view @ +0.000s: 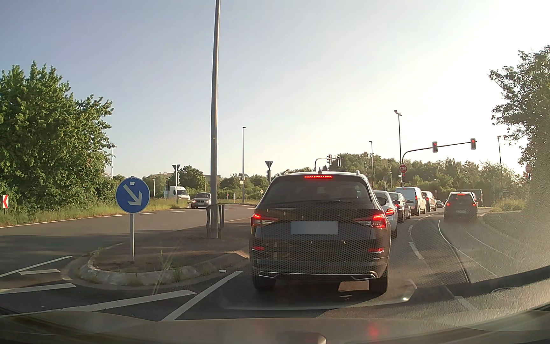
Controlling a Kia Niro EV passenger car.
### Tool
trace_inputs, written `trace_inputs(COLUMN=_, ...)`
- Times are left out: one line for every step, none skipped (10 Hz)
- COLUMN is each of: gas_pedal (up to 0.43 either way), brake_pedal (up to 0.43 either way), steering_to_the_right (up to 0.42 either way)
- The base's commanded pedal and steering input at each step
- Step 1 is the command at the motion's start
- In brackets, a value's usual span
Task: Follow the waypoints while adhering to traffic rules and regulations
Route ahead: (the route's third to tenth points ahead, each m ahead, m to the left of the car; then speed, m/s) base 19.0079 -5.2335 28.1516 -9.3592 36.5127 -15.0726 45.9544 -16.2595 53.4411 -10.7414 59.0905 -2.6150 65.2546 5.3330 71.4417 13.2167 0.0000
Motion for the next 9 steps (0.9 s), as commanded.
trace_inputs(gas_pedal=0.000, brake_pedal=0.439, steering_to_the_right=0.052)
trace_inputs(gas_pedal=0.000, brake_pedal=0.439, steering_to_the_right=0.052)
trace_inputs(gas_pedal=0.000, brake_pedal=0.439, steering_to_the_right=0.052)
trace_inputs(gas_pedal=0.000, brake_pedal=0.439, steering_to_the_right=0.052)
trace_inputs(gas_pedal=0.000, brake_pedal=0.439, steering_to_the_right=0.052)
trace_inputs(gas_pedal=0.000, brake_pedal=0.439, steering_to_the_right=0.052)
trace_inputs(gas_pedal=0.000, brake_pedal=0.439, steering_to_the_right=0.052)
trace_inputs(gas_pedal=0.000, brake_pedal=0.445, steering_to_the_right=0.052)
trace_inputs(gas_pedal=0.000, brake_pedal=0.439, steering_to_the_right=0.052)
